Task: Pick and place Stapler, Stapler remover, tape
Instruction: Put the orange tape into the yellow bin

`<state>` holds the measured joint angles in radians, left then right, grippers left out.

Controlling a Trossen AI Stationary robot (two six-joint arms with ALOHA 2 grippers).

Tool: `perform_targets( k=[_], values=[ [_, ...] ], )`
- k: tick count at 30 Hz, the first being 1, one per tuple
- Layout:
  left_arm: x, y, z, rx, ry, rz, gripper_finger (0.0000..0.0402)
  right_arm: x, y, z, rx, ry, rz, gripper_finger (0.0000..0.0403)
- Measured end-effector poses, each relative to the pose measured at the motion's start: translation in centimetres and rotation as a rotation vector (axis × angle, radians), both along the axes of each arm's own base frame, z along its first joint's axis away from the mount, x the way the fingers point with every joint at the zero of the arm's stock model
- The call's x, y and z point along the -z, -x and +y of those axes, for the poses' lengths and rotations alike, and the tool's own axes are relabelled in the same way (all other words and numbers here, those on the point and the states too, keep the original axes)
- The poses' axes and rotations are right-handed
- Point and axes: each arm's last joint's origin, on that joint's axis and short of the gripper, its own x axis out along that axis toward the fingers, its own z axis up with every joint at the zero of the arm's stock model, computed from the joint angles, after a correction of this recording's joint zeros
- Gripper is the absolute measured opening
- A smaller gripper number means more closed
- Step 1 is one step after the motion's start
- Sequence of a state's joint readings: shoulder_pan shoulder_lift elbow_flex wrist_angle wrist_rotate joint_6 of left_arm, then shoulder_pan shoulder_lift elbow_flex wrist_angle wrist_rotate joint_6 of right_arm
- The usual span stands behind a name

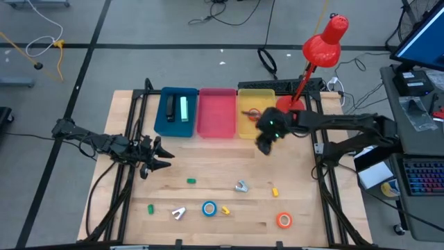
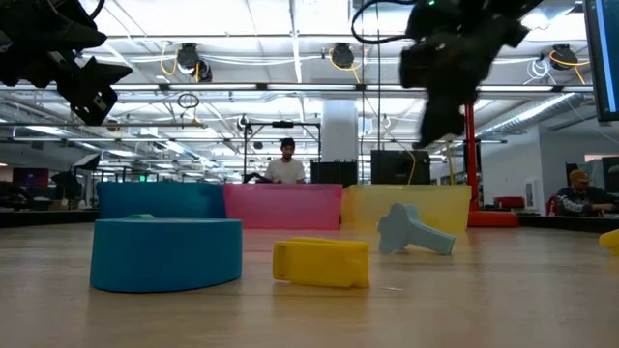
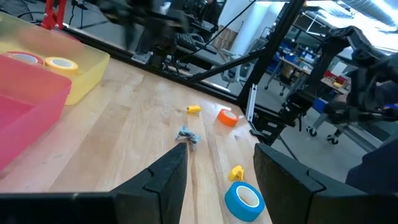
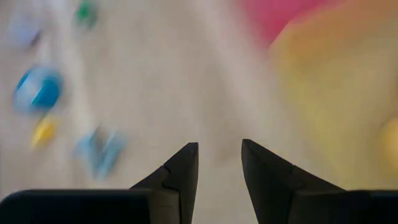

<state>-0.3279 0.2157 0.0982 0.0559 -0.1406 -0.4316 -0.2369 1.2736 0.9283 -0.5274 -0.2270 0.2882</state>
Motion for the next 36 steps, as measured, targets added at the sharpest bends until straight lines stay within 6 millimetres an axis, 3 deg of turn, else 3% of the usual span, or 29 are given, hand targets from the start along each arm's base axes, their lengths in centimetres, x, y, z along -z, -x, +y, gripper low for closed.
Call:
perform_targets(
  k=[5, 10, 19, 29, 36],
  values=[
    [0.0, 0.0, 0.0, 0.0, 0.001, 0.001, 0.0186, -0.4, 1.9, 4.0, -0.145, -0.198, 0.133, 0.0113],
    [0.1, 0.0, 0.0, -0.001, 0.019, 0.009, 0.0186, -0.9, 3.1, 8.4, -0.259, -0.289, 0.207, 0.0114],
    [0.1, 0.0, 0.0, 0.004, 0.012, 0.011, 0.0186, -0.9, 5.3, 14.8, -0.203, -0.394, 0.38, 0.0114],
    [0.1, 0.0, 0.0, 0.005, -0.009, 0.007, 0.0186, 0.6, 7.9, 18.2, -0.081, -0.427, 0.515, 0.0119],
    [0.1, 0.0, 0.0, 0.005, -0.007, 0.007, 0.0186, 3.3, 9.2, 19.2, -0.004, -0.483, 0.57, 0.0178]
  ],
)
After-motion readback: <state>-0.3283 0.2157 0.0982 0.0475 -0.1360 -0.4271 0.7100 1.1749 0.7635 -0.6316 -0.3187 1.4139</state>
